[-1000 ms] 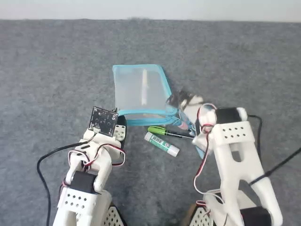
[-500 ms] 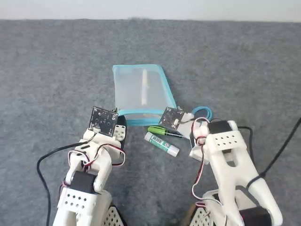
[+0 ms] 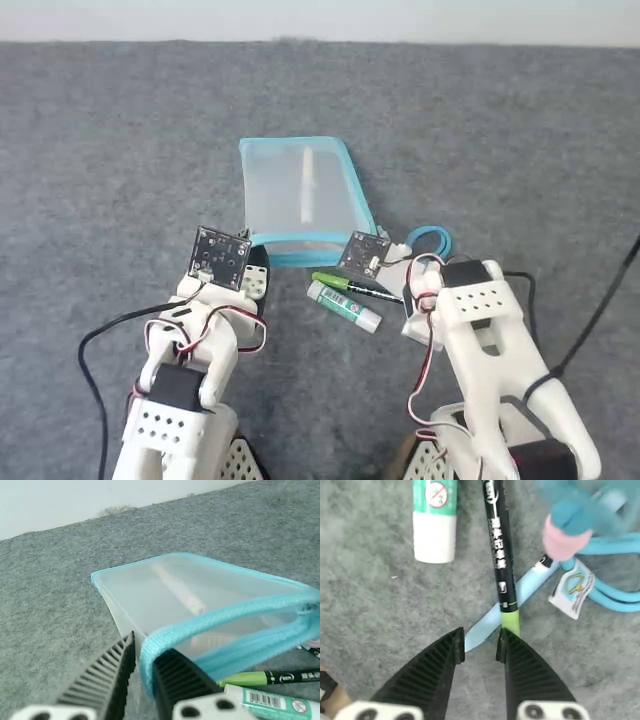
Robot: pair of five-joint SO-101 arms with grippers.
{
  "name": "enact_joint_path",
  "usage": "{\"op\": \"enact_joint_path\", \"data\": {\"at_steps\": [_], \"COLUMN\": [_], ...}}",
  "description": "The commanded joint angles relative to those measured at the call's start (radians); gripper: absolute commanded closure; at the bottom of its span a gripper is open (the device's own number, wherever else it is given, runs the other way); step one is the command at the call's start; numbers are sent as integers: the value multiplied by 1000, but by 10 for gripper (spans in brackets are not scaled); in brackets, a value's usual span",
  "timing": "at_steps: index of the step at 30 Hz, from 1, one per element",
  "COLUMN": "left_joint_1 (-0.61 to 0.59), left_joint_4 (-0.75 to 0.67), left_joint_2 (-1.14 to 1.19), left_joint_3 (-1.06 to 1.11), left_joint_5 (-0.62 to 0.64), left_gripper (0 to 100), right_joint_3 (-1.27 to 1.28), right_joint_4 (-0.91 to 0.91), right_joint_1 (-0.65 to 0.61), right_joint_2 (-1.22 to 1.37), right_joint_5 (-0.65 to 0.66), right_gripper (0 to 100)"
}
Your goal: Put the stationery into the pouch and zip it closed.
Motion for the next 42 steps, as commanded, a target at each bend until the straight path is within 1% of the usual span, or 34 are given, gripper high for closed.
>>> {"op": "enact_joint_path", "data": {"at_steps": [1, 6, 12, 16, 18, 21, 23, 26, 30, 34, 42], "left_joint_1": [6, 6, 6, 6, 6, 6, 6, 6, 6, 6, 6], "left_joint_4": [-15, -15, -15, -15, -15, -15, -17, -17, -17, -18, -18], "left_joint_2": [6, 6, 9, 9, 9, 8, 6, 5, 5, 5, 5], "left_joint_3": [-5, -5, -5, -5, -5, -5, -5, -5, -5, -7, -7], "left_joint_5": [3, 3, 3, 3, 3, 3, 3, 3, 3, 3, 3], "left_gripper": [988, 988, 988, 988, 988, 988, 988, 988, 988, 988, 988], "right_joint_3": [12, 34, 29, -21, -60, -143, -193, -218, -209, -180, -178], "right_joint_4": [-16, -16, -18, -7, 10, 87, 96, 64, 42, -15, -88], "right_joint_1": [1, 1, 2, 1, 1, -7, -7, -5, -4, -1, -1], "right_joint_2": [-44, -44, -54, -56, -56, -56, -53, -44, -31, 53, 225], "right_joint_5": [8, -5, -75, -133, -133, -130, -129, -121, -63, -29, -35], "right_gripper": [885, 886, 953, 872, 837, 832, 832, 832, 832, 833, 833]}}
